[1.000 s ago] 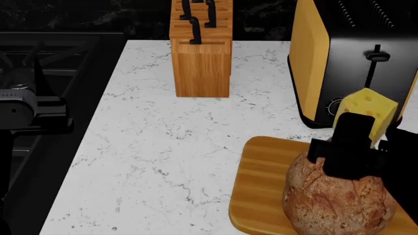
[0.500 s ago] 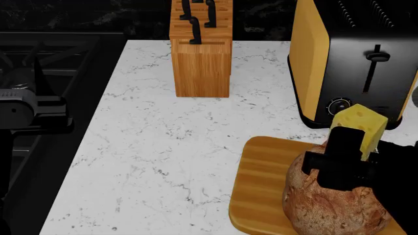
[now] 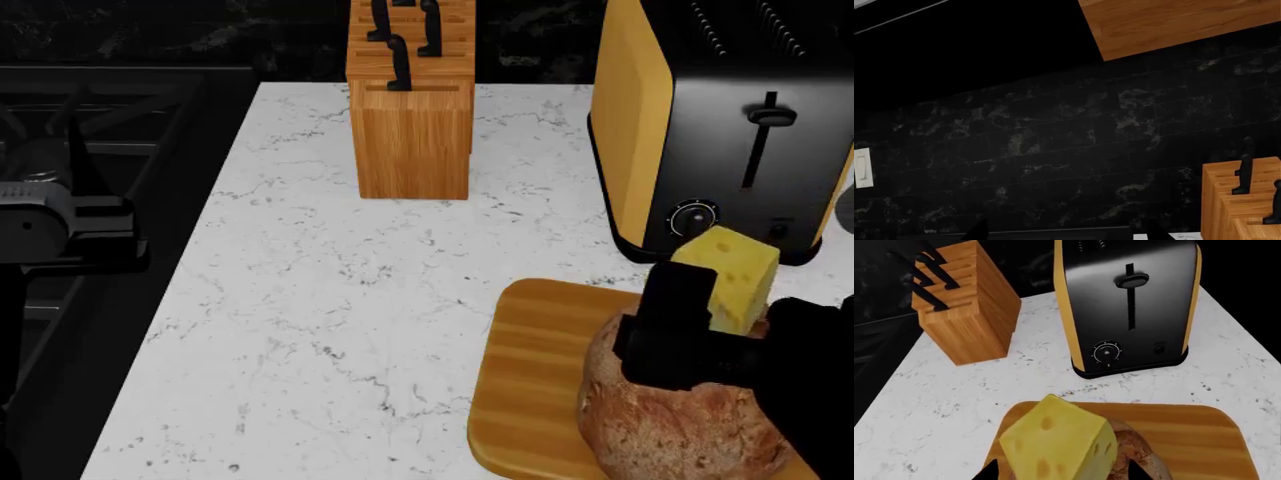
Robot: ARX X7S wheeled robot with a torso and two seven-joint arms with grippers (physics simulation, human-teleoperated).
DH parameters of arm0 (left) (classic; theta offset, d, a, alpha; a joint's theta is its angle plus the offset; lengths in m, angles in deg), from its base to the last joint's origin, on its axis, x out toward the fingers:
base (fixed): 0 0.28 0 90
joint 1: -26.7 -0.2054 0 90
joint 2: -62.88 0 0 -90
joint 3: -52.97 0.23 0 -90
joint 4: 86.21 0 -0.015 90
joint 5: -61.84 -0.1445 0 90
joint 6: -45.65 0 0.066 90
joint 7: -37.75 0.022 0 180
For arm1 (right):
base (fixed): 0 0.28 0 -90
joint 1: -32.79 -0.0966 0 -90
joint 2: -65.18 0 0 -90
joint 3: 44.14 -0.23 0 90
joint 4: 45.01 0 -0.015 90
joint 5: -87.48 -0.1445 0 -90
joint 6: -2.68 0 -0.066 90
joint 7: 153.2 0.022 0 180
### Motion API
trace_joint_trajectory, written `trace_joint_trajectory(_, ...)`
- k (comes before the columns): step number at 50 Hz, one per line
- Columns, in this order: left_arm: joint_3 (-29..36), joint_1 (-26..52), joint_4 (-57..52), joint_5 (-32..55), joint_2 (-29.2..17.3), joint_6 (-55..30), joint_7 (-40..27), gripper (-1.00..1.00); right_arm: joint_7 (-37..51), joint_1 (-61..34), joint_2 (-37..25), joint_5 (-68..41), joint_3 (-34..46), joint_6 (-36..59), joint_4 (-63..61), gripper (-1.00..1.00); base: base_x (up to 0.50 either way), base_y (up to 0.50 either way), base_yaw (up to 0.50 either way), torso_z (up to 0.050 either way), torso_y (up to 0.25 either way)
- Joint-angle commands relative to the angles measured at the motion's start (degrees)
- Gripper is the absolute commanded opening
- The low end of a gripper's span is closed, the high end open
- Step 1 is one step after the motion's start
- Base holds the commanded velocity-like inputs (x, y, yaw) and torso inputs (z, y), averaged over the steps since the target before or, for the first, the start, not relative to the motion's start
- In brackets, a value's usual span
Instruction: Pick up the wedge of cheese and place it on the slice of bread to prepare a simple cheese on bread dish.
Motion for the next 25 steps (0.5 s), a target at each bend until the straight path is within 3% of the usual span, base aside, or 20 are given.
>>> trace_joint_trajectory(1,0.12,0.08,0.07,0.14,-0.12,-0.04,-0.18,1.00,0.61,0.22,-0.23,-0.20,1.26,0.83,-0.16,1.00,0.00,0.00,0.00,0.000,0.000)
trace_joint_trajectory(25,0.43,0.09,0.12,0.55,-0.31,0.16,-0.41,1.00,13.05,-14.41,-6.04,-13.03,7.38,-0.47,-3.82,1.00,0.00,0.00,0.00,0.000,0.000)
